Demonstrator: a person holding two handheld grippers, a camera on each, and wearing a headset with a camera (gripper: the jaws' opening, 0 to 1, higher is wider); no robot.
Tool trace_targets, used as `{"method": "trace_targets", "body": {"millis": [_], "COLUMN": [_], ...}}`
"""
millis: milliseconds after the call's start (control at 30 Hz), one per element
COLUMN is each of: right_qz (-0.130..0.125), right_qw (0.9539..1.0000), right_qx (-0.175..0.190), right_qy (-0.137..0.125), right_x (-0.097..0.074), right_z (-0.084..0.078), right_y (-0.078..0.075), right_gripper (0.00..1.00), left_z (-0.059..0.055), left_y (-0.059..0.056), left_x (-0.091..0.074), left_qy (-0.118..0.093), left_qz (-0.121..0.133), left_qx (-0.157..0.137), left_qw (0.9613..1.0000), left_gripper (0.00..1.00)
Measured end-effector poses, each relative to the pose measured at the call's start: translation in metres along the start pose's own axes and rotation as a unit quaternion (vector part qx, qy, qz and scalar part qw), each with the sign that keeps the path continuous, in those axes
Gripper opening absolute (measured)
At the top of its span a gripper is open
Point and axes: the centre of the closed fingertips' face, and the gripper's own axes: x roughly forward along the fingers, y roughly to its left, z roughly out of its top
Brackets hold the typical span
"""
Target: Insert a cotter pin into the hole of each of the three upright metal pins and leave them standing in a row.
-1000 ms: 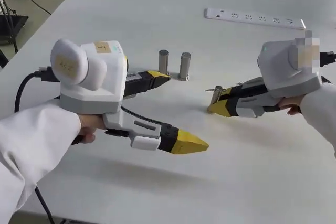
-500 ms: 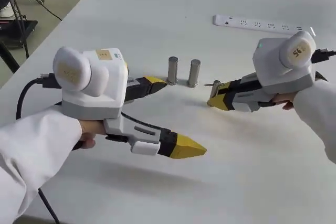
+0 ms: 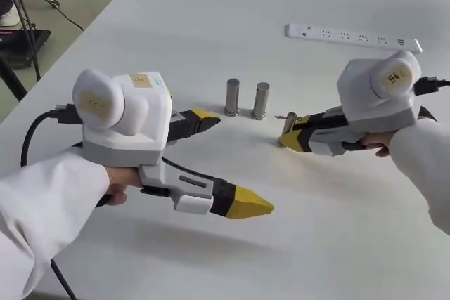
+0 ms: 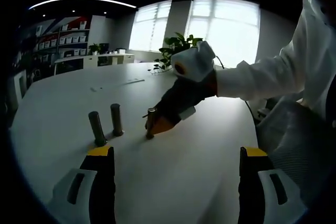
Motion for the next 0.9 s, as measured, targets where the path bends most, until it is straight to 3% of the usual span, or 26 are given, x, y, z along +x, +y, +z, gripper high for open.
{"method": "trace_targets", "body": {"millis": [67,200,333,433,567,633,767,900], "right_qz": [-0.001,-0.014,-0.018,-0.014,-0.009,-0.001,-0.009,-0.01], "right_qw": [1.0,0.9997,0.9997,0.9994,0.9997,0.999,0.9994,0.9991], "right_qx": [-0.009,0.019,0.019,0.032,0.022,0.04,0.028,0.028], "right_qy": [0.002,0.002,-0.002,-0.007,-0.01,-0.022,-0.019,-0.031], "right_x": [0.0,0.0,0.001,0.001,-0.001,-0.004,-0.014,-0.037], "right_z": [0.001,0.003,0.003,0.004,0.005,0.01,0.007,0.013], "right_y": [0.005,0.001,0.002,0.002,0.008,0.013,0.012,0.015], "right_gripper": [0.04,0.04,0.04,0.05,0.1,0.15,0.19,0.25], "left_z": [0.001,0.003,0.003,0.003,0.001,0.001,0.002,0.005], "left_y": [0.001,0.001,-0.001,-0.002,-0.001,0.0,0.002,0.003], "left_x": [0.001,0.002,0.003,0.004,0.004,0.004,0.002,-0.003], "left_qy": [-0.005,-0.008,-0.008,-0.006,-0.002,-0.002,-0.004,-0.006], "left_qz": [0.004,0.003,-0.001,-0.003,0.0,0.001,0.006,0.009], "left_qx": [-0.002,-0.007,-0.01,-0.009,-0.016,-0.017,-0.019,-0.018], "left_qw": [1.0,0.9999,0.9999,0.9999,0.9999,0.9998,0.9998,0.9998], "left_gripper": [0.99,0.99,0.99,0.99,0.99,0.99,0.99,0.99]}}
